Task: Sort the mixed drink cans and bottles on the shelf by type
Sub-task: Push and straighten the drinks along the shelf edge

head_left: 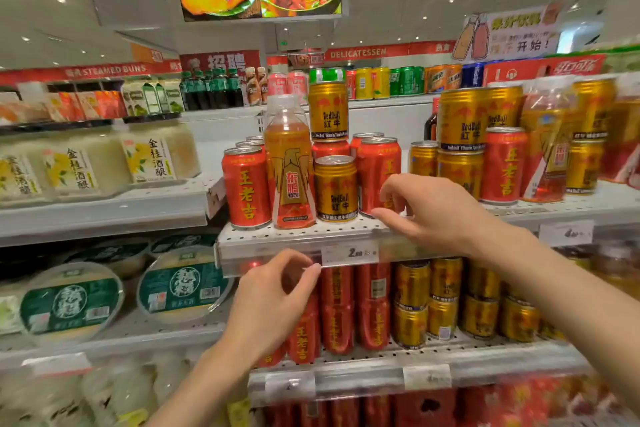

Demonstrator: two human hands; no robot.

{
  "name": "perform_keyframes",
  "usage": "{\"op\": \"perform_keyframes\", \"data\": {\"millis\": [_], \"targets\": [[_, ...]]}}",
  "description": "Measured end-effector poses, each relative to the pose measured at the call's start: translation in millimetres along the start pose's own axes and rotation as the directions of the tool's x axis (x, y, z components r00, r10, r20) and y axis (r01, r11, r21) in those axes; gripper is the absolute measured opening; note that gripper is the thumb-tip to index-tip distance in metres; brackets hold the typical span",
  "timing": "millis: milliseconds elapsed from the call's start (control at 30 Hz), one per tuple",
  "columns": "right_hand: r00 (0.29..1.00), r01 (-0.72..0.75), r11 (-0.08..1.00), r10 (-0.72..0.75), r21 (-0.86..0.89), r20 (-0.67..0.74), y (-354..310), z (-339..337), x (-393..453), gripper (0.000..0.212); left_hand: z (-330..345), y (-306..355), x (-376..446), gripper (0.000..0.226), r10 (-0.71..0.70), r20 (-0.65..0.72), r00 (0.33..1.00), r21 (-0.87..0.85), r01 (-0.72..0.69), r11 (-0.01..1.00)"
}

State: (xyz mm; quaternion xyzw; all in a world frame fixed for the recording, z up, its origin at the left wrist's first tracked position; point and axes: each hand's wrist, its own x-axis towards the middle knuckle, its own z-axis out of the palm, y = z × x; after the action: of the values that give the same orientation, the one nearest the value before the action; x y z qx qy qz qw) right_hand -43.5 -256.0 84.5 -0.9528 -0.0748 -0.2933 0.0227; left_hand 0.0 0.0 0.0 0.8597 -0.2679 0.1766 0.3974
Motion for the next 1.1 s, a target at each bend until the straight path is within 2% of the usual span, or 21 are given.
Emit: {"op": "perform_keyframes", "data": {"millis": [67,133,267,400,533,667,1000,1100], "targets": [[1.0,0.023,1.0,-0.022,0.008,-0.008,1.1,2.1,-1.5,0.035,12.9,2.9,-2.0,0.019,-0.084,0.061,0.995,-0.101,0.09,0.991],[0.998,0.068,0.998,-0.068,0.011,-0.018,1.5,7.8,-3.5,0.035,22.8,6.5,-7.4,0.022,-0.166,0.121,0.979,-0.201,0.188,0.961],[0.995,0.1,0.995,-0.1,0.01,-0.026,2.1,14.1,-3.7,0.04,38.6,10.8,-5.8,0.026,-0.307,0.192,0.932,-0.446,0.362,0.818],[0.993,0.107,0.994,-0.107,0.001,-0.056,2.9,20.4,-5.3,0.041,49.2,22.8,-3.2,0.028,-0.377,0.242,0.894,-0.641,0.439,0.63],[0.993,0.083,0.997,-0.084,-0.005,-0.079,2.4,24.2,-9.5,0.04,56.4,28.3,0.6,0.029,-0.413,0.264,0.872,-0.723,0.462,0.514],[0.995,0.057,0.998,-0.057,-0.005,-0.081,0.1,24.7,-12.1,0.041,61.7,28.8,4.4,0.035,-0.432,0.251,0.866,-0.757,0.454,0.469],[0.992,0.014,1.0,-0.012,0.017,-0.124,-3.7,27.1,-17.4,0.037,63.1,25.7,3.5,0.038,-0.439,0.256,0.861,-0.773,0.455,0.442],[0.975,-0.046,0.994,0.068,0.103,-0.214,-5.0,22.6,-17.2,0.029,61.2,24.3,3.7,0.037,-0.427,0.256,0.867,-0.776,0.448,0.444]]}}
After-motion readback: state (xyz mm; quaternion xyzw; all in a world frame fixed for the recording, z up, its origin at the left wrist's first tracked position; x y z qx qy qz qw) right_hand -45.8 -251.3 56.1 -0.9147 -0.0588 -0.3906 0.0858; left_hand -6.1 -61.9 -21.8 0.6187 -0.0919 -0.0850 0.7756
